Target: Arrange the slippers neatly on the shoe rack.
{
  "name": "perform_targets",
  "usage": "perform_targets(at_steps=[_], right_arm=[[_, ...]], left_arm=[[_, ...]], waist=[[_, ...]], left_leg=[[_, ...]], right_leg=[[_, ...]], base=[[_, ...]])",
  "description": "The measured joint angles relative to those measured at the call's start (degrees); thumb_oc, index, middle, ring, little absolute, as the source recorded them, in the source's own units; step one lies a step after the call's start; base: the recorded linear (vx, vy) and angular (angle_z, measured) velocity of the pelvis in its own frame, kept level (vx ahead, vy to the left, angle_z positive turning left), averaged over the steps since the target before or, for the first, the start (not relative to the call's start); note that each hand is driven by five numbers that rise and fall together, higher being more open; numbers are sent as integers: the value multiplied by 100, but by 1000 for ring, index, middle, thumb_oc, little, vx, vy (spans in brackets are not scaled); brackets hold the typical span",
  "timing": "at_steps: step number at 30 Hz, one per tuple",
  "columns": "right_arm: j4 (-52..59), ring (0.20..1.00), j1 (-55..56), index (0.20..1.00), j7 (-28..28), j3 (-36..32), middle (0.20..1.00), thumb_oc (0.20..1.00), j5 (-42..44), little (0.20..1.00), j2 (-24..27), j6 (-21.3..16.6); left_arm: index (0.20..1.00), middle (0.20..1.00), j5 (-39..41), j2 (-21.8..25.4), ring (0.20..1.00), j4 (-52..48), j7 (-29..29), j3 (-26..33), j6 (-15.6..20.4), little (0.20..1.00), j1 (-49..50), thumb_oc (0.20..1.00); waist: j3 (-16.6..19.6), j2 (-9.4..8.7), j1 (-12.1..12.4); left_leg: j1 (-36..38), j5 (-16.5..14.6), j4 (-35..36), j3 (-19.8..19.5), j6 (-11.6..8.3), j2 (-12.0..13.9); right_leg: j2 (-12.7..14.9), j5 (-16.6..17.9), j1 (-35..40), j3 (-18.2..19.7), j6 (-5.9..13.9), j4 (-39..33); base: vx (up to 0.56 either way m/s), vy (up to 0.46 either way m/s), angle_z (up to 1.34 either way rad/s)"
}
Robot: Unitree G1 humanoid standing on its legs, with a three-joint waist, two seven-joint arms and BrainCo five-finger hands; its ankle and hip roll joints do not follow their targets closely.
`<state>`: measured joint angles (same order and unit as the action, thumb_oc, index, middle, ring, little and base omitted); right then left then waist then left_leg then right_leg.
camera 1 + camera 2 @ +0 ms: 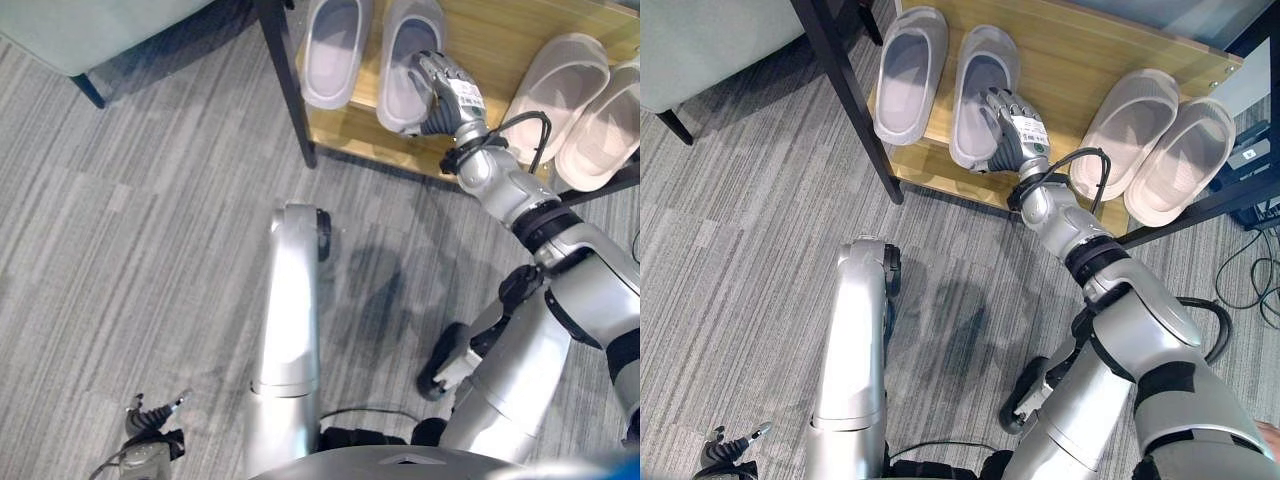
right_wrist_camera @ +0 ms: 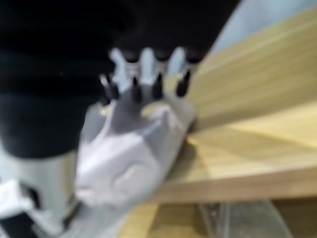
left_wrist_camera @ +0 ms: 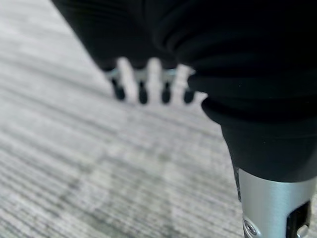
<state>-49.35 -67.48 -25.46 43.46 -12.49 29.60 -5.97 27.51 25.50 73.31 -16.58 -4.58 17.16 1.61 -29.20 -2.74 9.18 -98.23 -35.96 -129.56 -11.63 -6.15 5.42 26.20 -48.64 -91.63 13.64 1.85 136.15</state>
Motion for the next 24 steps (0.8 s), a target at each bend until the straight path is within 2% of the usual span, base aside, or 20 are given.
perform_targets(at_steps=[8,10,17,24], right_arm=[[-40,1000,-7,1000,13,23,1000,1000,12,1000,-118,5],[-170,1000,-58,1000,-25,16,1000,1000,70,1000,-378,52],[-167,1000,-82,1000,4,13,1000,1000,161,1000,-636,58],[-158,1000,-82,1000,-1,7,1000,1000,146,1000,-659,62]], left_arm=[[1000,1000,-4,3,1000,7,-1,-2,-4,1000,1,1000],[1000,1000,-5,4,1000,4,-1,-5,-5,1000,-6,1000],[1000,1000,-9,6,1000,7,-7,-63,-6,1000,-25,1000],[1000,1000,-20,7,1000,9,-13,-227,-9,1000,-34,1000]], waist=[[-1,2,37],[1,4,25],[4,6,44],[3,7,47]], left_leg=[[10,0,-1,6,-1,3],[33,-1,-6,1,-1,5],[43,-1,1,1,-3,7],[43,-1,-2,2,-4,8]], right_leg=[[-3,0,0,9,0,9],[-11,0,4,14,0,21],[-10,0,8,17,0,30],[-12,0,7,20,0,31]], base=[[0,0,0],[0,0,0],[0,0,0],[0,0,0]])
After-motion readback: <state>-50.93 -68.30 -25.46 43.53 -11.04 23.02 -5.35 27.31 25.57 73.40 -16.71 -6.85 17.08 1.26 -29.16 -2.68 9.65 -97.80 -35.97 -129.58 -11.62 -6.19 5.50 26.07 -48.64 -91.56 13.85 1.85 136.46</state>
